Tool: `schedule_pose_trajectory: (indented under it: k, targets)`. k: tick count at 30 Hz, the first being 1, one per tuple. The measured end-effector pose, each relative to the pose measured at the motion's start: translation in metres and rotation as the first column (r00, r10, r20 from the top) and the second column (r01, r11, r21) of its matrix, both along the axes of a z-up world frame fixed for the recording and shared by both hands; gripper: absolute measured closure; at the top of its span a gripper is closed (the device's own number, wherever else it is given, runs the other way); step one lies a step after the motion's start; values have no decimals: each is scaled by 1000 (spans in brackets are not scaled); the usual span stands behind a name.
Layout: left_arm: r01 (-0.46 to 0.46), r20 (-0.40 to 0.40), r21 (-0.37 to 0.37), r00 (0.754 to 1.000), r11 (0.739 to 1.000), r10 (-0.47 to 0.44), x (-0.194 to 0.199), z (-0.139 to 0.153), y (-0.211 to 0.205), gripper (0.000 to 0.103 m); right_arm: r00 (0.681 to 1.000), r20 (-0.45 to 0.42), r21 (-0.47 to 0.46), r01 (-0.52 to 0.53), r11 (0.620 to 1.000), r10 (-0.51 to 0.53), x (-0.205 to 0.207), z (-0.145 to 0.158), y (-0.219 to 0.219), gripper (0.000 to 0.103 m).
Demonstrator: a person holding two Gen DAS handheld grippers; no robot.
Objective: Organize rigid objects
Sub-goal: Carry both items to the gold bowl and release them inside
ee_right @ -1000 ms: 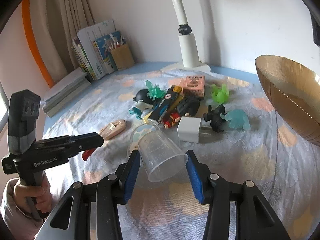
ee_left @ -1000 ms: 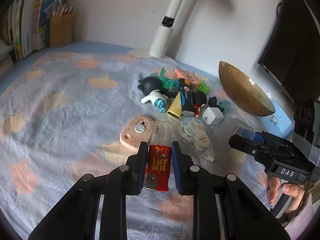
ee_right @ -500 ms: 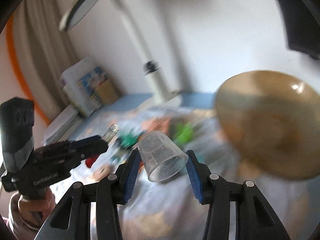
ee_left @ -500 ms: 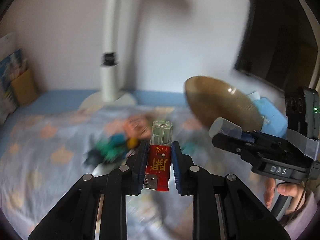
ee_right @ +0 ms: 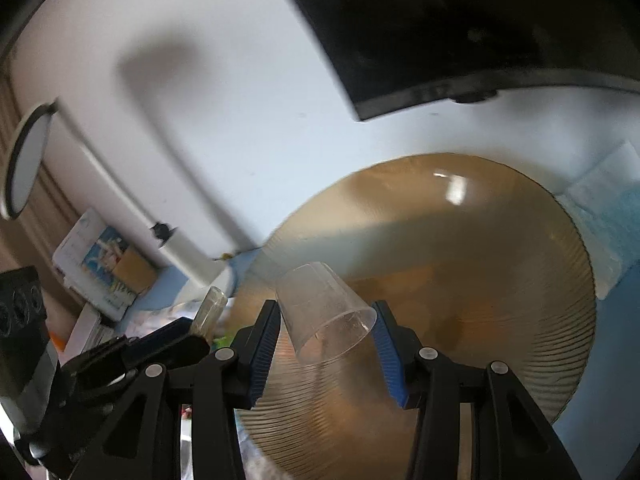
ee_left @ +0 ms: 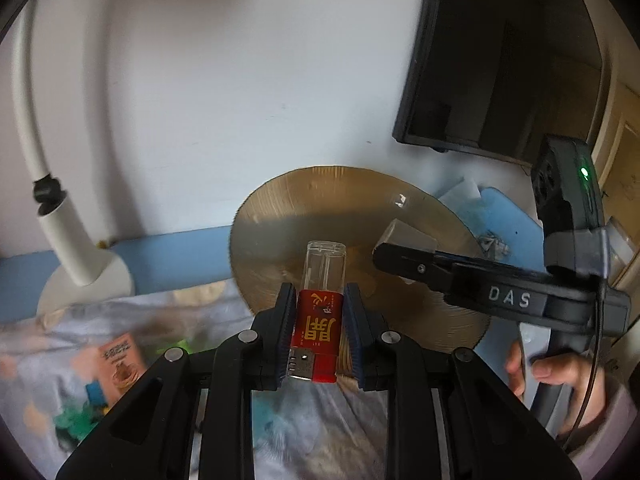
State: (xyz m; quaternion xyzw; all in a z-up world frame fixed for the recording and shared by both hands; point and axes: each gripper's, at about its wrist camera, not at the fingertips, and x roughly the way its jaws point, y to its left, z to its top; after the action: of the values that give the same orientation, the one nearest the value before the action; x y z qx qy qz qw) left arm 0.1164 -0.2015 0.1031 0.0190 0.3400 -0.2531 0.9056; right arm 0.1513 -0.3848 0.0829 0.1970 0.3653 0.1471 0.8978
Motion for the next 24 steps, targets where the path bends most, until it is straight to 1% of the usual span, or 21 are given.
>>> schedule_pose_trajectory:
  k: [1,2,3,5,6,9,11,15,19,22,24]
  targets:
    - [7,-1,5,1000,1000,-7,2,-1,-1,54,1000,-21,-7,20,1000,-20,3,-2,-3,32]
    - [21,-11,-1,1000,1000,-21,2,-2,-2,40,998,-48,-11,40,999,-40,6,-6,-6,20]
    - [53,-50,-22,997,998,-54,3,-3,-2,1,997,-63,5,49,999,-48,8,-7,-9,6]
    - [66,-106,-56,992,996,-72,5,-8,2,1,998,-49,44,38,998,-36,5,-5,-13,3]
    - [45,-112,-63,992,997,-52,2,-6,6,1,998,-43,45,39,998,-37,2,-2,-11,0]
    - [-8,-92,-45,996,999,4,-7,1,19,1,1000,-13,31,29,999,-28,-9,9,-1,0]
    - [-39,-84,-34,996,999,36,-13,8,31,1,1000,2,4,23,1000,-23,-16,19,8,0]
    - [-107,-53,-29,993,994,106,-30,27,67,1,999,35,-43,-9,999,10,-34,39,37,0]
    - [-211,-31,0,977,977,211,-54,41,119,0,997,60,-83,-41,996,46,-54,52,77,0]
    - [-282,-30,32,959,959,283,-67,35,157,1,994,59,-117,-81,990,88,-72,50,115,0]
    - [-324,-34,62,945,944,327,-78,25,180,0,992,52,-146,-108,983,116,-81,45,137,0]
